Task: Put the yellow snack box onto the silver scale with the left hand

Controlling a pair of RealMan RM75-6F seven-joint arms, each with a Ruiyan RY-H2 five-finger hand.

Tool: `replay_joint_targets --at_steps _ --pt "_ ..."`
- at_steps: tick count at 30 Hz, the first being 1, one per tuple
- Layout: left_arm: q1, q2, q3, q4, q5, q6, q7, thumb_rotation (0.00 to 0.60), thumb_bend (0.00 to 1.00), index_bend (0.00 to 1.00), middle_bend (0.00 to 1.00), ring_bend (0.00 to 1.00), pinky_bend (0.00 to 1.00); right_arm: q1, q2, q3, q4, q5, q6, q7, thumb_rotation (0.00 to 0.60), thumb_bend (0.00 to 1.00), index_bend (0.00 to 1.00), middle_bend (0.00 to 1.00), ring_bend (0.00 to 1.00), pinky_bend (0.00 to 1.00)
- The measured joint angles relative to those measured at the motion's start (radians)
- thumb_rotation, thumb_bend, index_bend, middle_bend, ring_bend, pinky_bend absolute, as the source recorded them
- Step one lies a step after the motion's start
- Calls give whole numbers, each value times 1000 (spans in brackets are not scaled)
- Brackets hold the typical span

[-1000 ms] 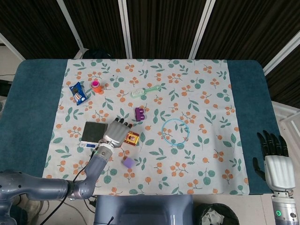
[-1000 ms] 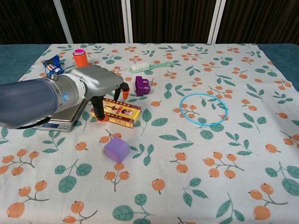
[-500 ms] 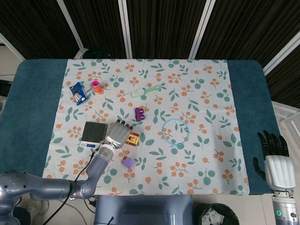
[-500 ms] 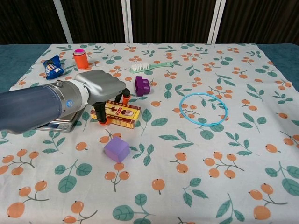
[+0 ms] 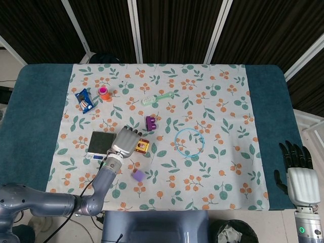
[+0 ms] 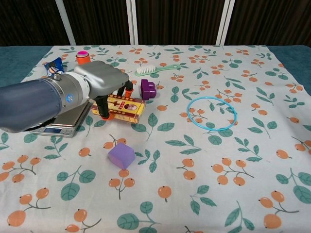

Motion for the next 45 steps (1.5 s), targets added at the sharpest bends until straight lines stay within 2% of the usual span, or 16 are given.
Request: replay_joint_targets --at_steps 11,15,22,32,45 --pt "-4 165 -20 -169 -184 95 141 600 335 423 534 335 373 1 -4 -2 -3 -5 1 -9 600 513 34 67 58 25" --pt "9 214 -5 -193 -193 95 137 600 335 424 534 335 373 3 -7 -4 -5 -8 -1 -16 600 513 34 67 58 26" --pt "58 243 44 -157 -113 9 21 600 335 420 534 336 373 3 -13 -5 -8 -12 0 -25 600 514 34 67 57 26" --pt "129 232 100 -1 82 -113 -187 600 335 408 526 335 371 5 -19 -4 -5 -5 -3 -34 600 513 34 67 58 25" --pt "157 221 122 30 118 -125 -225 600 324 399 523 334 370 4 -18 -3 -4 -1 -4 -30 600 514 34 67 58 26"
